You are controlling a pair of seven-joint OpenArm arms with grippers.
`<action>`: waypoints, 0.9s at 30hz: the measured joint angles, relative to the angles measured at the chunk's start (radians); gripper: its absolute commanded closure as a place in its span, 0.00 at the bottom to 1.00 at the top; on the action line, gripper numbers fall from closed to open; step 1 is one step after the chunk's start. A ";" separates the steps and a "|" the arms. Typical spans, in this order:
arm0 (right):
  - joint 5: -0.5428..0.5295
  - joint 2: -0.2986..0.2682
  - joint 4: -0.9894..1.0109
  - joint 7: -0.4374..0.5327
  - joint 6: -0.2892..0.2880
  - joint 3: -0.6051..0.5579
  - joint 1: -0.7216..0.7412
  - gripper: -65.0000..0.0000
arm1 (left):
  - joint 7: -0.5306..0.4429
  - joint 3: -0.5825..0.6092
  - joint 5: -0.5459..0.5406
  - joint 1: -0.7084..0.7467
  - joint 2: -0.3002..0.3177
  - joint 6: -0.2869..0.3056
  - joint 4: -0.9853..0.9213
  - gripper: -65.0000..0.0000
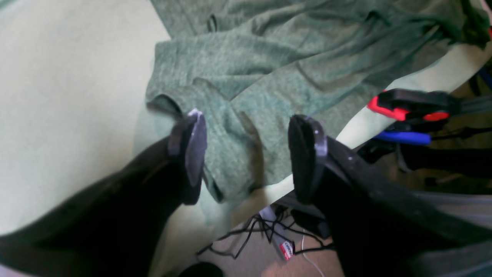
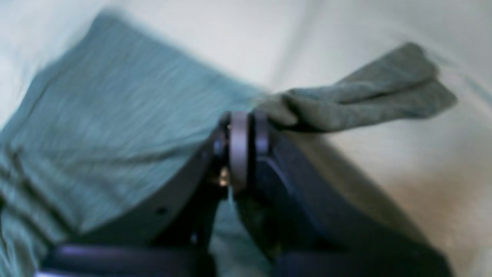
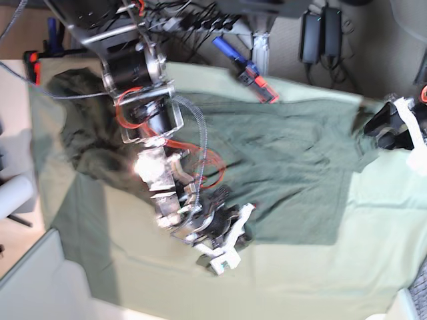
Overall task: Fold the T-shirt properly
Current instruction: 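Carry the held fabric with the right gripper toward the left gripper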
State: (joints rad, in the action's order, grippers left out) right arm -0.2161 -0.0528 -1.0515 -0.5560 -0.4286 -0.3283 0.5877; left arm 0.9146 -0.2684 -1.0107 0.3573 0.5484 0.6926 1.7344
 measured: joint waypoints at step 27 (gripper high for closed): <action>-0.133 -0.006 -0.506 -0.161 -0.058 -0.074 -0.294 1.00 | -0.025 0.000 0.036 -0.002 0.000 0.000 0.000 0.43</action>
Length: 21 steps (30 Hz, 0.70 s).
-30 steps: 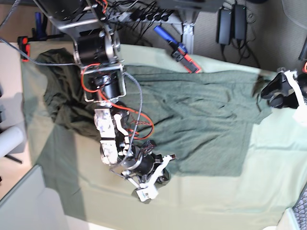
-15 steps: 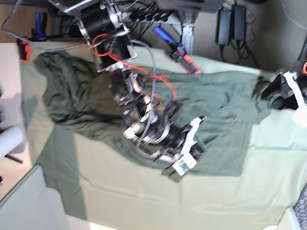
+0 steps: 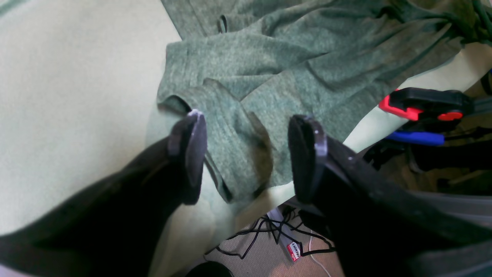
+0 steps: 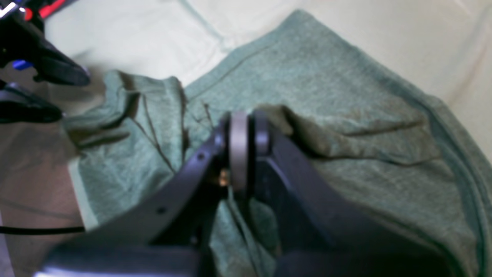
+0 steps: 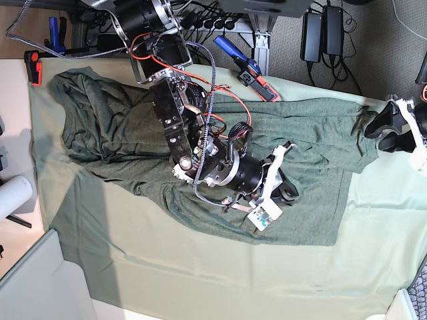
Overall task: Fold the T-shirt properly
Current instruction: 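Carry the held fabric with the right gripper toward the left gripper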
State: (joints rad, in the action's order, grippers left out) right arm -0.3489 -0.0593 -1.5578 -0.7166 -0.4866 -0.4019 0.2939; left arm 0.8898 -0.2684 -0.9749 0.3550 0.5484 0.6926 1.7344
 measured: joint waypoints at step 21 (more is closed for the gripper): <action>0.174 0.113 0.141 0.200 0.002 0.276 0.031 0.46 | 0.000 0.000 -0.016 0.000 0.000 0.000 0.000 0.43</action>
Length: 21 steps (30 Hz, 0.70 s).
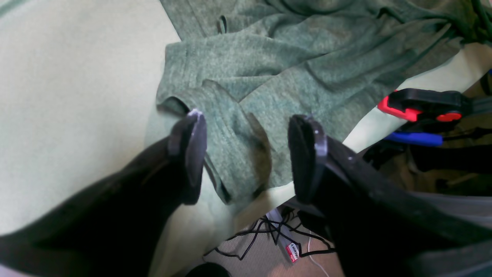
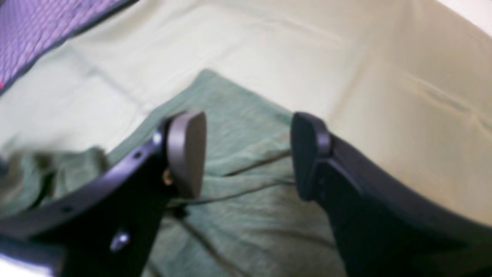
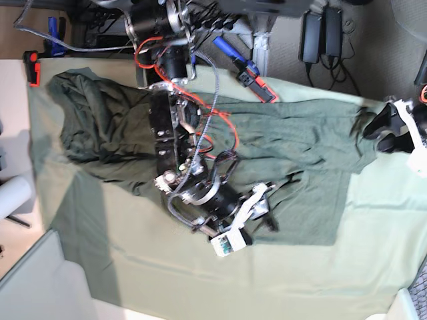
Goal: Fold the T-shirt properly
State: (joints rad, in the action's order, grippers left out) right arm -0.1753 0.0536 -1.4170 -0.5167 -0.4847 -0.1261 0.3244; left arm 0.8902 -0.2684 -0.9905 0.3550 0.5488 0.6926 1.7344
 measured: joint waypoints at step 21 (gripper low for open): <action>0.156 0.093 0.423 0.120 0.186 0.032 0.107 0.55 | 0.029 0.000 -0.052 0.000 0.000 0.000 0.000 0.43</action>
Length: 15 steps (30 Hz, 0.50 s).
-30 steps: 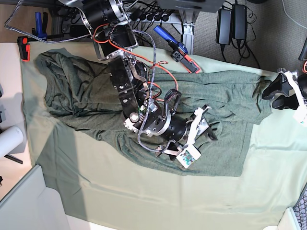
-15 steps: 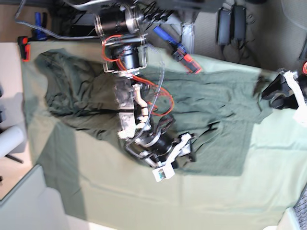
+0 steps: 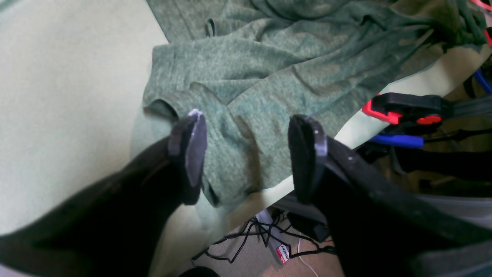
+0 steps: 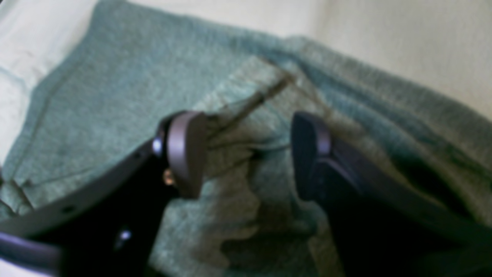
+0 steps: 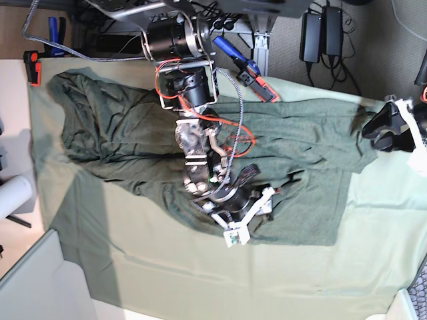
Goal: Fold the T-shirt properly
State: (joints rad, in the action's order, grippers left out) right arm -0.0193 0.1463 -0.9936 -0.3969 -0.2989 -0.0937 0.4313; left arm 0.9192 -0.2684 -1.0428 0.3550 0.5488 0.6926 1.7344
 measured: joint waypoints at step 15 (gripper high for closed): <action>-0.003 -0.002 0.001 0.003 -0.059 -0.064 0.001 1.00 | 0.000 0.000 -0.016 0.000 0.000 0.000 0.000 0.43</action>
State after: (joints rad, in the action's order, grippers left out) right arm -0.0219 0.1440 -0.9928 -0.3943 -0.3576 -0.1581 0.4324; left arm 0.9192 -0.2684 -1.0592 0.3550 0.5488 0.6926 1.7344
